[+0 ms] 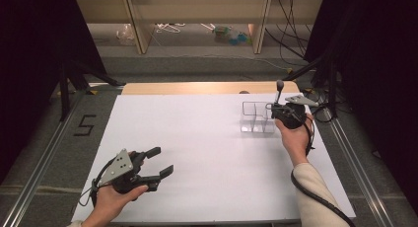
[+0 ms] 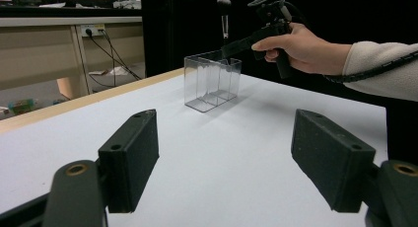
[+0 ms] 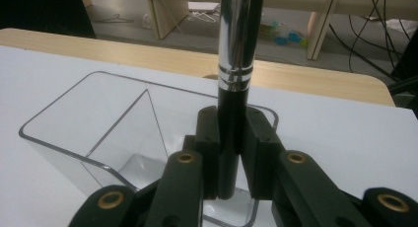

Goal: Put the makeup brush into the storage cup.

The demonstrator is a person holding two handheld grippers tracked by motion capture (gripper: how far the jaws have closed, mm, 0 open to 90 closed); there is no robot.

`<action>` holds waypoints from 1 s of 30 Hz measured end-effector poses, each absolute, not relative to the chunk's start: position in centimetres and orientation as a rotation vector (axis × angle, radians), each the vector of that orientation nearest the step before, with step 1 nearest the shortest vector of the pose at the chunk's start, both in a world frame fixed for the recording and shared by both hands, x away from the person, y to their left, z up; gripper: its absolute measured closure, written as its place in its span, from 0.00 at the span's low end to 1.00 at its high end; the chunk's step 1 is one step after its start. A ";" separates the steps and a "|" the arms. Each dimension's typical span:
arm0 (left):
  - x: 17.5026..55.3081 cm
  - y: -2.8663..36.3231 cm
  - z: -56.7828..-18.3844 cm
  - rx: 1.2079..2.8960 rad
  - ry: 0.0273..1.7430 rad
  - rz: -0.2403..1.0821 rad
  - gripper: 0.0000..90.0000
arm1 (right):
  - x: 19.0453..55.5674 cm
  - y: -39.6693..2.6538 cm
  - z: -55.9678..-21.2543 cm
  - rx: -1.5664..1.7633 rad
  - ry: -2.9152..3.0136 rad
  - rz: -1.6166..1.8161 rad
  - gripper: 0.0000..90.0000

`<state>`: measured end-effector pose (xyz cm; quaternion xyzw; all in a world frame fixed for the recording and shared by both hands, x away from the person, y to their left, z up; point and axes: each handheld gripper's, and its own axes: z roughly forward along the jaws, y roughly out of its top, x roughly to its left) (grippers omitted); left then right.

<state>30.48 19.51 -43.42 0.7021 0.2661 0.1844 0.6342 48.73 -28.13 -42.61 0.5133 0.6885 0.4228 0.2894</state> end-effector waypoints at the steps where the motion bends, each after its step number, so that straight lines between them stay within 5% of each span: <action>1: 30.5 19.5 -43.4 1.606 0.607 0.422 0.29 | 48.8 -28.1 -42.7 1.366 1.830 1.138 0.88; 23: 30.5 19.5 -43.5 1.603 0.616 0.417 0.29 | 48.8 -28.2 -42.9 1.349 1.824 1.134 0.87; 30: 30.5 19.6 -43.4 1.601 0.616 0.417 0.29 | 48.2 -28.6 -42.4 1.341 1.755 1.188 0.48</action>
